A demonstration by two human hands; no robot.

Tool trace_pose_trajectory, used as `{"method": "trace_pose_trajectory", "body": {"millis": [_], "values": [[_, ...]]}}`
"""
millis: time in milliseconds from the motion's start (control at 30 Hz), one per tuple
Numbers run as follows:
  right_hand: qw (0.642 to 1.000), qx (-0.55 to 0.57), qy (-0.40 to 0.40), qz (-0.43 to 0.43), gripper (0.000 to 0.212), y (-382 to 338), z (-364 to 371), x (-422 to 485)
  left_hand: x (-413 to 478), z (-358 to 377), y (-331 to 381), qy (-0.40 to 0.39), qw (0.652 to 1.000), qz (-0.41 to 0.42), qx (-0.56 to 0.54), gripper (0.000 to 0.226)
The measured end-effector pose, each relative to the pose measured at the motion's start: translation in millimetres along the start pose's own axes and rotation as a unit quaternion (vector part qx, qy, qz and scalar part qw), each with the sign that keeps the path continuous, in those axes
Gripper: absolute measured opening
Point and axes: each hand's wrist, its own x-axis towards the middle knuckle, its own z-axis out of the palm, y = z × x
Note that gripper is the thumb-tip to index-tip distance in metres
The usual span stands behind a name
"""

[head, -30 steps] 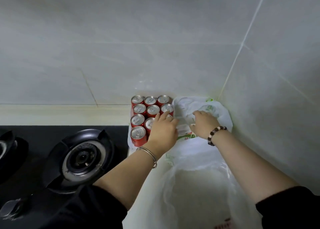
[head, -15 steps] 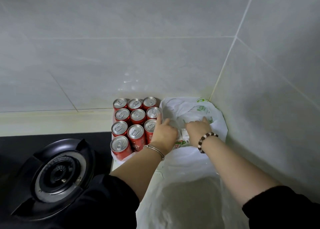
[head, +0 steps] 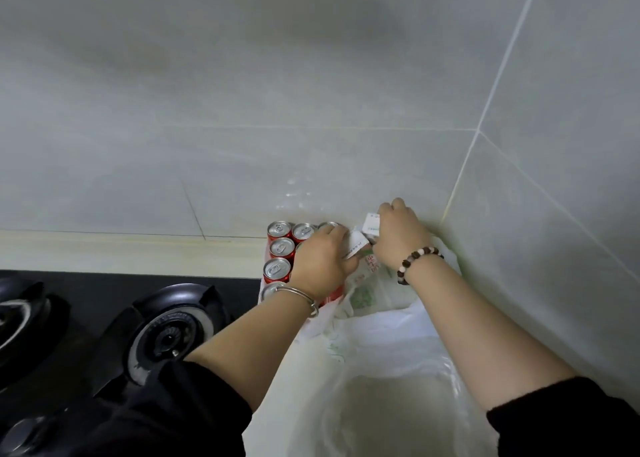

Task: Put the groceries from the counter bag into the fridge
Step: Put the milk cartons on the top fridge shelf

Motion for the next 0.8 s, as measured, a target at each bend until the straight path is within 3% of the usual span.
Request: {"method": "trace_pose_trajectory", "body": {"millis": [267,433,600,800], "values": [[0.989,0.092,0.051,-0.107,0.033,-123,-37,-45,-68,-131,-19,0.103,0.992,-0.071,0.021,0.064],[0.971,0.126,0.026,-0.203,0.033,-226,-46,-112,-164,-228,-42,0.129,0.971,-0.148,0.139,0.044],[0.927,0.152,-0.024,-0.342,0.033,-336,-52,-220,-309,-335,-39,0.163,0.926,-0.249,0.23,0.039],[0.838,0.184,-0.055,-0.511,0.031,-446,-80,-403,-507,-454,23,0.216,0.839,-0.391,0.311,0.034]]}}
